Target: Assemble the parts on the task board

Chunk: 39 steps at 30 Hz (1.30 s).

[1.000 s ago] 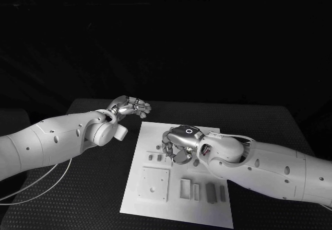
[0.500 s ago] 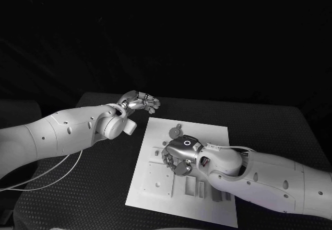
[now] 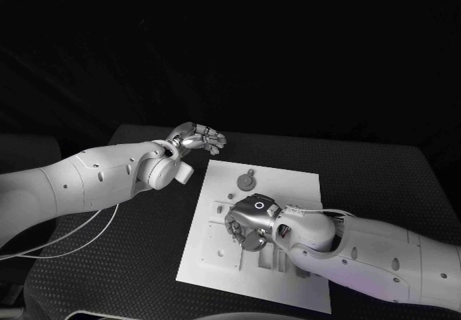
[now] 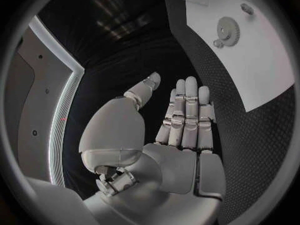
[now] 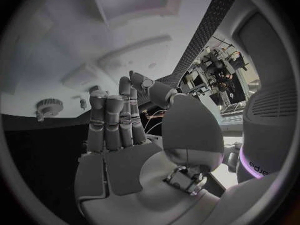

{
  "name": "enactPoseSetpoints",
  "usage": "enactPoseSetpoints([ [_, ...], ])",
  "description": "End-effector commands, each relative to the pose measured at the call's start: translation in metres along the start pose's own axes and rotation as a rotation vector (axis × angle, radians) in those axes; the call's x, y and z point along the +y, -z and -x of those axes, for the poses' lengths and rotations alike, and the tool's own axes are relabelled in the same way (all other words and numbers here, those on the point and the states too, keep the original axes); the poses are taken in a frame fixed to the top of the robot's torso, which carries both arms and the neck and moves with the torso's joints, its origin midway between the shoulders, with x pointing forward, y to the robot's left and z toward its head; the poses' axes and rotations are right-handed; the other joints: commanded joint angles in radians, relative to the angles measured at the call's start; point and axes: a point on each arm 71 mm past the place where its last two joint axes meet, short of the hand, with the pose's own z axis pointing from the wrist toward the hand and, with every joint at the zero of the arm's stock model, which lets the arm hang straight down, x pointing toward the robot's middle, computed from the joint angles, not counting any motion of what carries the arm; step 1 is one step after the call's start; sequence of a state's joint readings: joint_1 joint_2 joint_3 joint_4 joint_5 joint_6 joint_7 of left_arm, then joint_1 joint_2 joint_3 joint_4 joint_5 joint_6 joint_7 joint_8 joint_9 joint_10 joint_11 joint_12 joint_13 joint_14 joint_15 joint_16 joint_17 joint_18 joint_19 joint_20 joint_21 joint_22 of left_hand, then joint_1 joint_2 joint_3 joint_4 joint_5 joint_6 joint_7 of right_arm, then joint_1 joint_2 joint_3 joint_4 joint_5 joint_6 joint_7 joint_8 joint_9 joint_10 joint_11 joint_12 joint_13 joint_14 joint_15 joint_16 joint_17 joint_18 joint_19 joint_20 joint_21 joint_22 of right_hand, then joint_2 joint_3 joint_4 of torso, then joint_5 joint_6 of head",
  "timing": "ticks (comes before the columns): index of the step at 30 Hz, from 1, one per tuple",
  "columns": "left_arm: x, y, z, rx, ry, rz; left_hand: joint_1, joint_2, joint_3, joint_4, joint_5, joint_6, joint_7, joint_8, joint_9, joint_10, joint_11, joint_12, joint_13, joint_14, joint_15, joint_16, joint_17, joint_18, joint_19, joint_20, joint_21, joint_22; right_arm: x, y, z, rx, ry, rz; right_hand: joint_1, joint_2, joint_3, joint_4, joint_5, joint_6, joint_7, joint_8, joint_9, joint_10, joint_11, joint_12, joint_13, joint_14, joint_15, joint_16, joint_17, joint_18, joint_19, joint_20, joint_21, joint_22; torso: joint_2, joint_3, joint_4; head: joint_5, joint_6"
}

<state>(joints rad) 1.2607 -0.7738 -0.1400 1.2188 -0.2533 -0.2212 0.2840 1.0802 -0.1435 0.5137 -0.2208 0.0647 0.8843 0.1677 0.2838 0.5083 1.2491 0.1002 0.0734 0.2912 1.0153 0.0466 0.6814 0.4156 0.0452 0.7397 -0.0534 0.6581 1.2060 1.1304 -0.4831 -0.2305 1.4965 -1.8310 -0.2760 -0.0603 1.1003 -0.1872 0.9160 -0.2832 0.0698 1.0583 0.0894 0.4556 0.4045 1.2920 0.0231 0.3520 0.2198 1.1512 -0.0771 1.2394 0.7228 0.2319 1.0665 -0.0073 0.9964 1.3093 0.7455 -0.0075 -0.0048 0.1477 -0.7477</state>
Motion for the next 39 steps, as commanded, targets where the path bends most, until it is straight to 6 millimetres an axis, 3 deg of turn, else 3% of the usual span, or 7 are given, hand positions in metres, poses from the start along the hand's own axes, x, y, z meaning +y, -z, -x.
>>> enactPoseSetpoints([
  [1, -0.002, 0.000, -0.002, 0.007, 0.010, -0.011, -0.007, -0.003, -0.005, 0.004, -0.003, -0.005, 0.000, -0.002, -0.002, -0.006, -0.004, -0.002, -0.001, 0.007, 0.001, -0.006, 0.002, -0.004, -0.002, 0.003, -0.003, 0.001, 0.001, 0.000, -0.004, 0.019, 0.021, 0.009, -0.001, 0.005, 0.003, -0.003, 0.007, 0.007, -0.001, 0.004, 0.002, 0.003, 0.001, -0.003, 0.001, 0.002, -0.007, 0.000, 0.000, 0.030, 0.004, 0.000, 0.005, 0.015, 0.000, -0.0006, -0.0001, -0.001, -0.002],
  [12, -0.002, 0.000, -0.003, 0.013, 0.012, -0.010, -0.007, -0.003, -0.005, 0.005, -0.004, -0.005, 0.000, -0.002, -0.002, -0.006, -0.004, -0.002, -0.001, 0.007, 0.002, -0.007, 0.002, -0.004, -0.002, 0.003, -0.004, 0.001, 0.000, -0.001, -0.008, 0.030, 0.031, 0.005, -0.001, 0.004, 0.003, -0.003, 0.008, 0.007, -0.001, 0.004, 0.003, 0.003, 0.001, -0.003, 0.002, 0.002, -0.007, 0.000, 0.000, 0.030, 0.005, -0.001, 0.005, 0.015, 0.000, -0.0018, 0.0002, -0.001, -0.008],
  [39, -0.002, 0.001, -0.004, 0.017, 0.014, -0.008, -0.007, -0.003, -0.005, 0.006, -0.004, -0.006, 0.000, -0.002, -0.003, -0.007, -0.004, -0.002, -0.001, 0.007, 0.002, -0.010, 0.005, -0.004, -0.002, 0.003, -0.006, 0.002, 0.000, -0.005, -0.017, 0.060, 0.041, 0.000, -0.003, 0.004, 0.003, -0.003, 0.013, 0.008, -0.002, 0.004, 0.004, 0.004, 0.000, -0.004, 0.004, 0.004, -0.007, -0.001, 0.000, 0.030, 0.006, -0.001, 0.005, 0.014, -0.001, -0.0008, -0.0012, -0.001, -0.013],
])
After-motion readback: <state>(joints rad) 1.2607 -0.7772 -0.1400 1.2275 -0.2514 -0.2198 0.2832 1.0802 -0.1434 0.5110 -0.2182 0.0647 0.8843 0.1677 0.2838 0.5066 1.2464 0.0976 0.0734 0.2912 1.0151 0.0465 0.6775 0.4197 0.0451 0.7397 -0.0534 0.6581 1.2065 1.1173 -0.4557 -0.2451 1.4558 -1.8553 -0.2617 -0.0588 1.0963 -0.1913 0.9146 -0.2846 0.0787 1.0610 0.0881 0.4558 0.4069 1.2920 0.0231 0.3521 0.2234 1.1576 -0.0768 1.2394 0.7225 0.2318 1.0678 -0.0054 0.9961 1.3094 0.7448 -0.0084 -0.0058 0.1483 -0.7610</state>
